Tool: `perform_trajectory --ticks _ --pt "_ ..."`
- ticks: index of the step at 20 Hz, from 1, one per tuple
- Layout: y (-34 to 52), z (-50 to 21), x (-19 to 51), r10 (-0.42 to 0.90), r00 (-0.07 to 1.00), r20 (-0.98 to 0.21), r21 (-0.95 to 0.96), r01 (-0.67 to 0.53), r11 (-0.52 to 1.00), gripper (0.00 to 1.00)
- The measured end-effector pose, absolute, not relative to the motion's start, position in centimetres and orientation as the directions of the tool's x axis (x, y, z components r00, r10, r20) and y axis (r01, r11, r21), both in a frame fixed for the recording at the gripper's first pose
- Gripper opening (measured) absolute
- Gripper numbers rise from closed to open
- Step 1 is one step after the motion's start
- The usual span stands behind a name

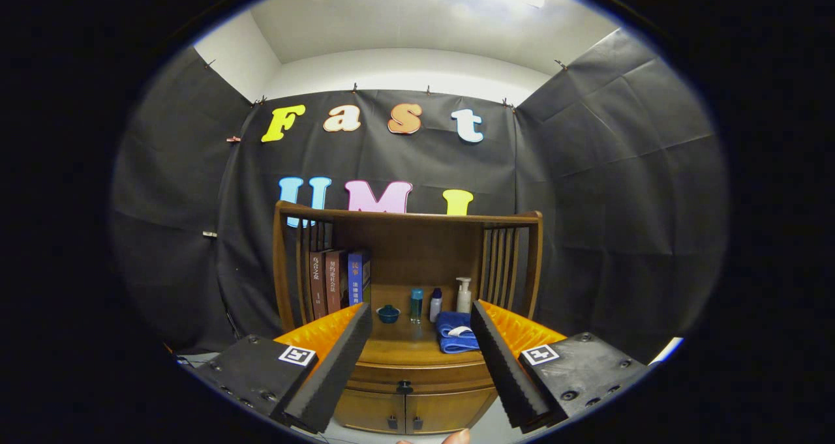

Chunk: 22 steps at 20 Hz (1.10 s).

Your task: Pull open the drawer, take out the items inside it, and place them on the countertop above the cabinet.

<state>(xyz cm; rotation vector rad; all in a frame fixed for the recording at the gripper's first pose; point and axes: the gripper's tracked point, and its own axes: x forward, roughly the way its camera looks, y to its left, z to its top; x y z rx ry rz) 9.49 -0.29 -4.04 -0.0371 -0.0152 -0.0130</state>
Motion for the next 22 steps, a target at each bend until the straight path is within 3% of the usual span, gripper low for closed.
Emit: perform_trajectory --ticks 7,19,21,22 --pt "0.9 -15.0 16.1 0.021 0.998 -0.058 -0.038 -0.023 0.999 0.99" --pt "2.4 -33.3 20.2 0.041 0.971 -0.235 -0.016 -0.046 0.999 0.99" --pt "2.2 -35.5 21.2 0.028 0.965 -0.26 -0.024 -0.035 0.999 0.98" --pt "1.8 -36.5 21.1 0.016 0.959 -0.282 -0.023 -0.024 0.999 0.93"
